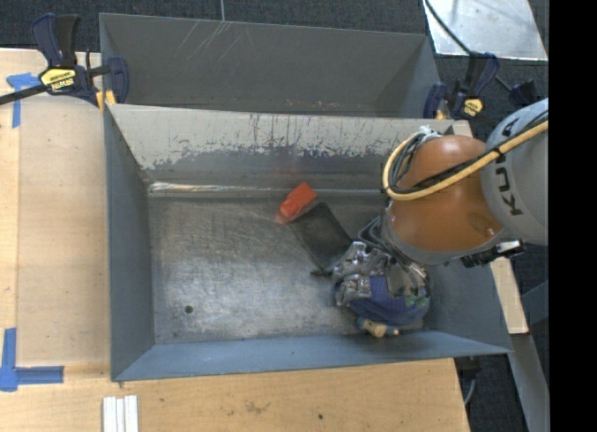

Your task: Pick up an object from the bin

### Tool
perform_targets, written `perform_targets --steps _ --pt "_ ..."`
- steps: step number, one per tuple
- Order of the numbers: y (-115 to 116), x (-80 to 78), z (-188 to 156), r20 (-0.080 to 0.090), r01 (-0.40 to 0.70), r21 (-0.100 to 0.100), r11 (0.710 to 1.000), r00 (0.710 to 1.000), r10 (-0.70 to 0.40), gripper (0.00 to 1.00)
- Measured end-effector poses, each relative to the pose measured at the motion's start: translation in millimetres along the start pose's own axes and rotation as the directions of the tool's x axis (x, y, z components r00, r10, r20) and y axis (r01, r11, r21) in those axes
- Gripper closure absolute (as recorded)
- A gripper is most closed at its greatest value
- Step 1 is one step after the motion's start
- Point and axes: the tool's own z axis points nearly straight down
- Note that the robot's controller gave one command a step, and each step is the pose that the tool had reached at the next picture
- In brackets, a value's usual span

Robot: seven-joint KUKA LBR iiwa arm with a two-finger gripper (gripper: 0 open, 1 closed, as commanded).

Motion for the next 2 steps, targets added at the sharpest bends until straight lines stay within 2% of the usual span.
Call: perform_targets --steps 1,2 --pt "23.0 -10.0 -99.7 0.005 0.533 0.006 0.846 0.846 -0.533 1.0" --pt "22.4 -8.9 -97.8 0.001 0.53 0.003 0.848 0.848 -0.53 0.0"
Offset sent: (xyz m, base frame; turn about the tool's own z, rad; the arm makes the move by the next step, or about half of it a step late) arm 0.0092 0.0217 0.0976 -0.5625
